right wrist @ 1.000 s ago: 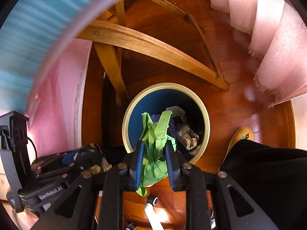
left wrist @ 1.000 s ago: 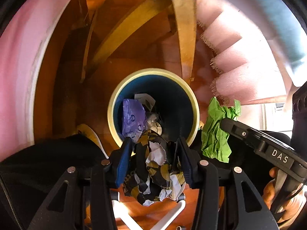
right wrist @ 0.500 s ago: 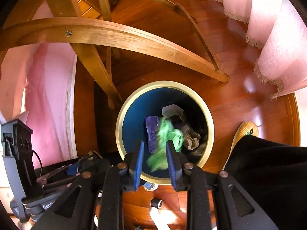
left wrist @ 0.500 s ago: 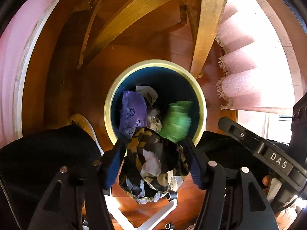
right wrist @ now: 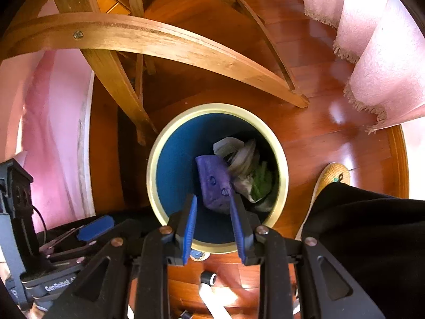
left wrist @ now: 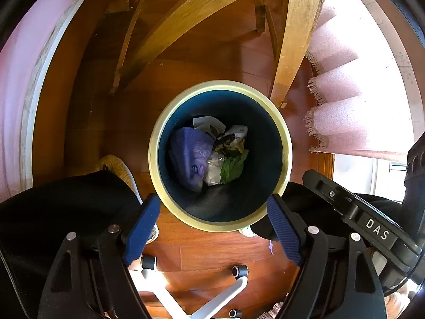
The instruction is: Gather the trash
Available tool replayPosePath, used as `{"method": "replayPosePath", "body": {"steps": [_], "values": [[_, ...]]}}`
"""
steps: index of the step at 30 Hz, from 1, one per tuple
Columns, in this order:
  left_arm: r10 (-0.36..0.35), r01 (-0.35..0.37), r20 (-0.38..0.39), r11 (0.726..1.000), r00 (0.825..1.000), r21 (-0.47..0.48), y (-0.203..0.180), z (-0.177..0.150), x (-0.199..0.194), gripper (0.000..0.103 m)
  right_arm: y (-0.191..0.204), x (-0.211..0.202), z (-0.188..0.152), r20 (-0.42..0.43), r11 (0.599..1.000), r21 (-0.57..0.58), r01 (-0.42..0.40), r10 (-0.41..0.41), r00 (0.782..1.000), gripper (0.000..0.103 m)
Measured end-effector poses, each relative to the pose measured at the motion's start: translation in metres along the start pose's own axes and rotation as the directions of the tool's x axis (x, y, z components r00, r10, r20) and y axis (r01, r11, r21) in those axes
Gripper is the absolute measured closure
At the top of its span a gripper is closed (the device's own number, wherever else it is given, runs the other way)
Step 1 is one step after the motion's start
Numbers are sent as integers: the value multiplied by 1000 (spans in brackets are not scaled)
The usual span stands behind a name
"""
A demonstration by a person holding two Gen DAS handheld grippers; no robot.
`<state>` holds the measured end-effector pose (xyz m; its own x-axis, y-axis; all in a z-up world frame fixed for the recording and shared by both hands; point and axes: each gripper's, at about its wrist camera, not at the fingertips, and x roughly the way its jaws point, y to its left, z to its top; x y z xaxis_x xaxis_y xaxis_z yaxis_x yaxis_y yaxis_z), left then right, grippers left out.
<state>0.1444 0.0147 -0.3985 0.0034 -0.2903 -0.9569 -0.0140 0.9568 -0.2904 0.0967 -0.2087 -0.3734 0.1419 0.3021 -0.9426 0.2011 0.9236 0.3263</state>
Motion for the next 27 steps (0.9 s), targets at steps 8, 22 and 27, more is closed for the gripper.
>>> {"method": "replayPosePath", "body": {"steps": [8, 22, 27], "values": [[16, -16, -1, 1000, 1000, -15, 1, -1, 1, 22, 1, 3, -2, -15, 999, -21, 37, -37, 999, 76], [21, -21, -10, 1000, 1000, -9, 5, -4, -3, 22, 7, 8, -10, -47, 994, -64, 88, -91, 995, 76], [22, -22, -11, 1000, 1000, -4, 4, -7, -6, 22, 8, 5, -13, -47, 993, -73, 97, -101, 994, 75]]}}
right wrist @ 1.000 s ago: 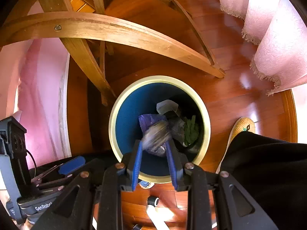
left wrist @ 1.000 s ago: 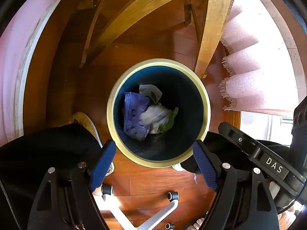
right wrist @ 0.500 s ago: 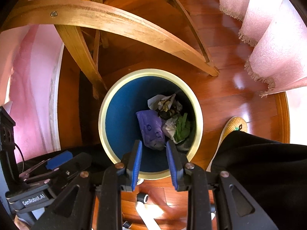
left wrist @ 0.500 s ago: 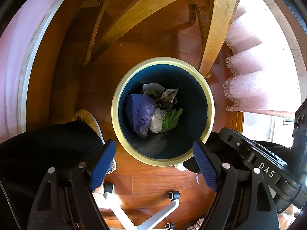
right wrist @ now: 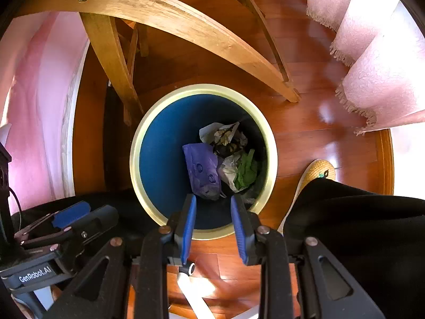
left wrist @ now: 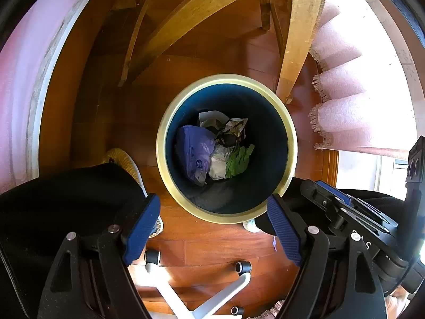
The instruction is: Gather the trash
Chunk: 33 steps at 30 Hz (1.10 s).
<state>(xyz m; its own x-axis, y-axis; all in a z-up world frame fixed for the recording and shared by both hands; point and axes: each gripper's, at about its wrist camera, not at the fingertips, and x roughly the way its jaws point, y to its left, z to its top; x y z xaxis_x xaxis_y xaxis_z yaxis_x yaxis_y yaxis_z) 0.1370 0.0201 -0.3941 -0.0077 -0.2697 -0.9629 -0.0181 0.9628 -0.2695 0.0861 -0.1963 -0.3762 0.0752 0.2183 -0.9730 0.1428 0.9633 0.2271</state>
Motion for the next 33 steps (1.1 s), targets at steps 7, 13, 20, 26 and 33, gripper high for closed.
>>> {"method": "replayPosePath", "body": {"steps": [7, 13, 20, 26, 33], "values": [[0, 0, 12, 1000, 1000, 1, -1, -6, -7, 22, -2, -7, -9, -4, 1000, 16, -11, 11, 1000, 74], [-13, 13, 13, 1000, 1000, -3, 1, -16, -14, 22, -1, -16, -22, 10, 1000, 6, -22, 22, 1000, 73], [-16, 16, 5, 1000, 1000, -7, 0, -32, -19, 22, 4, -28, -35, 28, 999, -39, -22, 23, 999, 73], [1, -1, 53, 1000, 999, 8, -3, -50, -35, 22, 9, -46, -48, 83, 996, -87, -16, 23, 996, 73], [33, -52, 210, 995, 977, 86, -19, -70, -78, 22, 11, -72, -60, 174, 992, -127, -10, 32, 984, 73]]}}
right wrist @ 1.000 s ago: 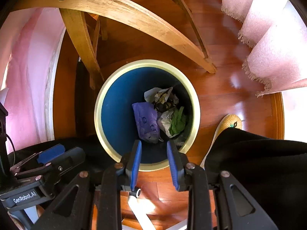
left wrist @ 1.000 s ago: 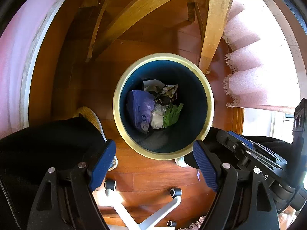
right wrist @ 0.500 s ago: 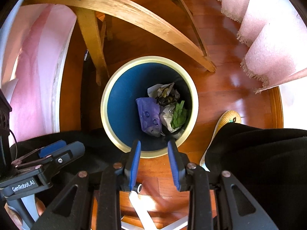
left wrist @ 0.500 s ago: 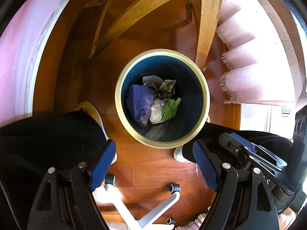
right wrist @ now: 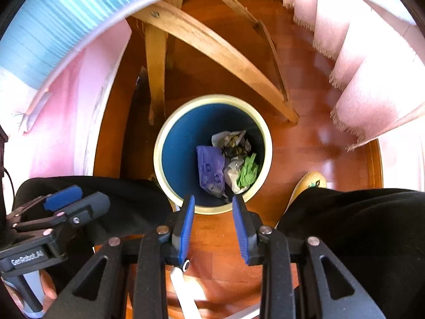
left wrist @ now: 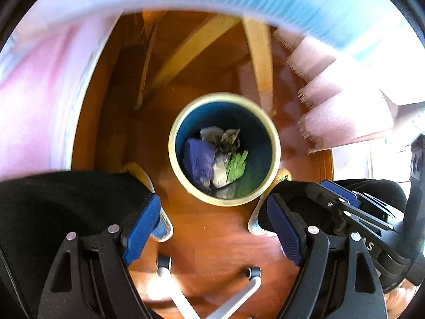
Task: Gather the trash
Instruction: 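Raise both tools from the bin back toward the table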
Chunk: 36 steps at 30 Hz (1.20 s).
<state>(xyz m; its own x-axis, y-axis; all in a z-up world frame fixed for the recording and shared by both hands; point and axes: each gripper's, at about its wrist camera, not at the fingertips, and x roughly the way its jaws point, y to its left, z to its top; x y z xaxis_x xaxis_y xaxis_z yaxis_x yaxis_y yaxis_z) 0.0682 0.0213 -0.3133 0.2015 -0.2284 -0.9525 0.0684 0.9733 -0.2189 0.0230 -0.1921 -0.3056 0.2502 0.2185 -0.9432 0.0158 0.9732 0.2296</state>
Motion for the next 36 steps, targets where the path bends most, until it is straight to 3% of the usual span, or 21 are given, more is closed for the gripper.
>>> {"method": "replayPosePath", "body": {"steps": [5, 10, 15, 21, 24, 27, 32, 36], "values": [[23, -28, 84, 998, 996, 52, -11, -4, -30, 22, 5, -33, 0, 118, 999, -52, 14, -8, 993, 73], [44, -63, 174, 992, 984, 108, -21, -2, -63, 22, 13, -82, 0, 276, 990, -132, 58, -19, 961, 73], [-17, -25, 269, 988, 963, 151, -35, 10, -109, 22, 15, -133, 4, 379, 979, -192, 74, 4, 925, 73], [-112, 36, 369, 978, 923, 207, -48, 30, -175, 22, 26, -202, 24, 484, 963, -262, 55, 82, 871, 73], [-117, 17, 412, 971, 904, 238, -55, 49, -203, 22, 28, -235, 43, 535, 963, -269, 30, 123, 836, 73], [-129, 24, 430, 970, 894, 241, -59, 76, -223, 22, 25, -255, 68, 552, 966, -260, -2, 151, 820, 73], [-121, 7, 455, 970, 882, 244, -65, 123, -242, 20, 25, -268, 113, 569, 965, -260, 15, 141, 810, 64], [-125, 10, 443, 968, 888, 252, -76, 162, -255, 14, 20, -276, 152, 578, 967, -253, 19, 135, 805, 64]]}}
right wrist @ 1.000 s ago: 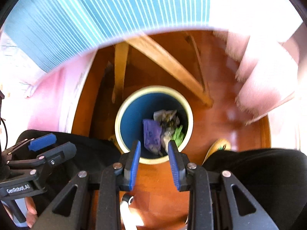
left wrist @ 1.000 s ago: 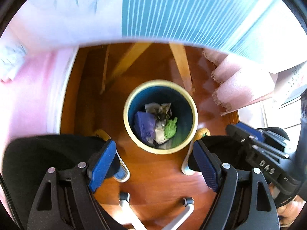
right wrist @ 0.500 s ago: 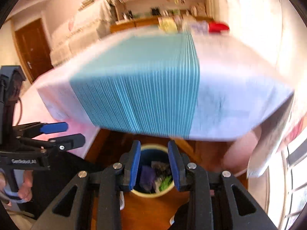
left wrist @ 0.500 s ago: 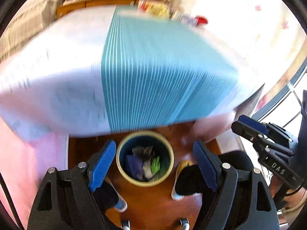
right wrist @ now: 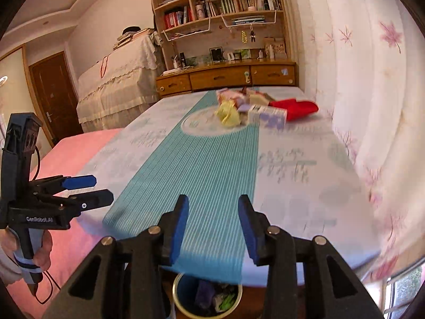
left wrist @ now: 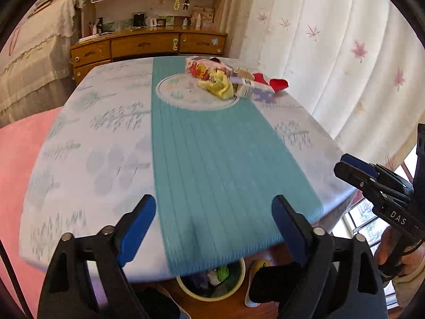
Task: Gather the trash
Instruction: 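Raise both tools from the bin back toward the table, then grasp the yellow crumpled paper with the left gripper while the right gripper grasps the white-purple box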
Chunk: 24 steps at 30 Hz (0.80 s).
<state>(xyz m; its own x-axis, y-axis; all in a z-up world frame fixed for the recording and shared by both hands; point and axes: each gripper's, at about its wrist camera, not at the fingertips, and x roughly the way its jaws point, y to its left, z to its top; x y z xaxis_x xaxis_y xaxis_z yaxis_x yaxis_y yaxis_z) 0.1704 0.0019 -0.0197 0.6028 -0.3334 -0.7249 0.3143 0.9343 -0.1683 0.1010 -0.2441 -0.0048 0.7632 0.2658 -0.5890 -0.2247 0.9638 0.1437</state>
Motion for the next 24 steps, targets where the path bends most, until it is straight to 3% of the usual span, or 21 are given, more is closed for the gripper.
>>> {"method": "replayPosePath", "body": {"steps": [9, 15, 20, 24], "values": [[-5, 6, -49, 1000, 999, 19, -17, 102, 67, 14, -55, 60, 79, -25, 999, 25, 21, -20, 999, 63], [-27, 21, -93, 998, 995, -65, -13, 165, 132, 14, -86, 117, 126, -78, 1000, -20, -10, 8, 997, 57], [-7, -11, -141, 991, 990, -131, -3, 195, 181, 14, -103, 164, 149, -137, 996, -81, -41, 30, 990, 46], [21, -41, -150, 990, 989, -135, 3, 207, 203, 14, -114, 200, 155, -220, 988, -110, -110, 84, 972, 42]]}}
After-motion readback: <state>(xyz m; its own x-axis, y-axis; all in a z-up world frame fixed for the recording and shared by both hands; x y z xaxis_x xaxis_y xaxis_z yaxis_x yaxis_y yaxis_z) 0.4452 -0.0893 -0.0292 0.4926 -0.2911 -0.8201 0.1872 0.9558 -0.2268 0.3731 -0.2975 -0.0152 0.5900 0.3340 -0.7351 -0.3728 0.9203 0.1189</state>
